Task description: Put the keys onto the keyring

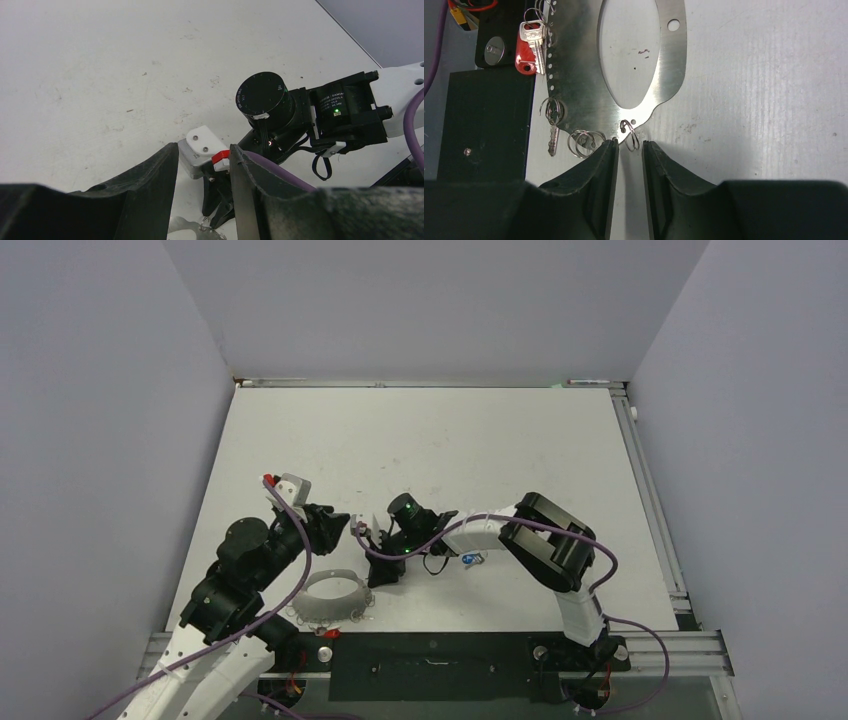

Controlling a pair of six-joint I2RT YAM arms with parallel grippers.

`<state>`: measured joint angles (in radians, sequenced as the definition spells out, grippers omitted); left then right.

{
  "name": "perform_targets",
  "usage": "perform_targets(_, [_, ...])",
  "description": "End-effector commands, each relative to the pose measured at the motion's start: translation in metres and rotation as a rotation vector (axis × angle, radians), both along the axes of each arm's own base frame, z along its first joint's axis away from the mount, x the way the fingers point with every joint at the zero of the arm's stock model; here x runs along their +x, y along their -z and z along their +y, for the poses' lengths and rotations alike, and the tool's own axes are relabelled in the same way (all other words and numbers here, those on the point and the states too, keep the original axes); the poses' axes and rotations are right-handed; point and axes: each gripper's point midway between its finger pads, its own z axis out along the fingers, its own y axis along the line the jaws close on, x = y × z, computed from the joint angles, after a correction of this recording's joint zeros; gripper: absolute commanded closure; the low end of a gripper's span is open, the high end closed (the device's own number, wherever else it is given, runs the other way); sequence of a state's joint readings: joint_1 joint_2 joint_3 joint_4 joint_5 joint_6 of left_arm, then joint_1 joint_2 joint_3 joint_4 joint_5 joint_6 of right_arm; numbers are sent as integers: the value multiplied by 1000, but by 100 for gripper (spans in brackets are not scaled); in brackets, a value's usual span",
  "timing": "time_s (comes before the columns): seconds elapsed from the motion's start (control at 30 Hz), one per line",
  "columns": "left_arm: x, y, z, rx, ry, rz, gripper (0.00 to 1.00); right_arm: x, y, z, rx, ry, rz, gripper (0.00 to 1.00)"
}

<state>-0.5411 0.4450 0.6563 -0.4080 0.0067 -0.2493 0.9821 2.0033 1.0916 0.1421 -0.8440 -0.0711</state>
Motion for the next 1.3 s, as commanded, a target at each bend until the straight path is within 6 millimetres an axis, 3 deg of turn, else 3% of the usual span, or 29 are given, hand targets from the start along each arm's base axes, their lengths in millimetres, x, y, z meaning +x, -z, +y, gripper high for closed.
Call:
perform_targets(0.0, [-1,-20,-1,-22,14,-56,61,5,-1,11,48,-34,-22,73])
perform_targets(0.23, [-2,-21,-1,-24,18,-59,61,18,-8,7,70,12,-47,68])
perform_targets(0.93, [-2,-21,-1,-24,17,-61,61,-2,20,8,14,-74,21,68])
perform_targets(1.27, [-2,-21,-1,-20,18,-61,61,-9,20,-2,-14,-105,40,72])
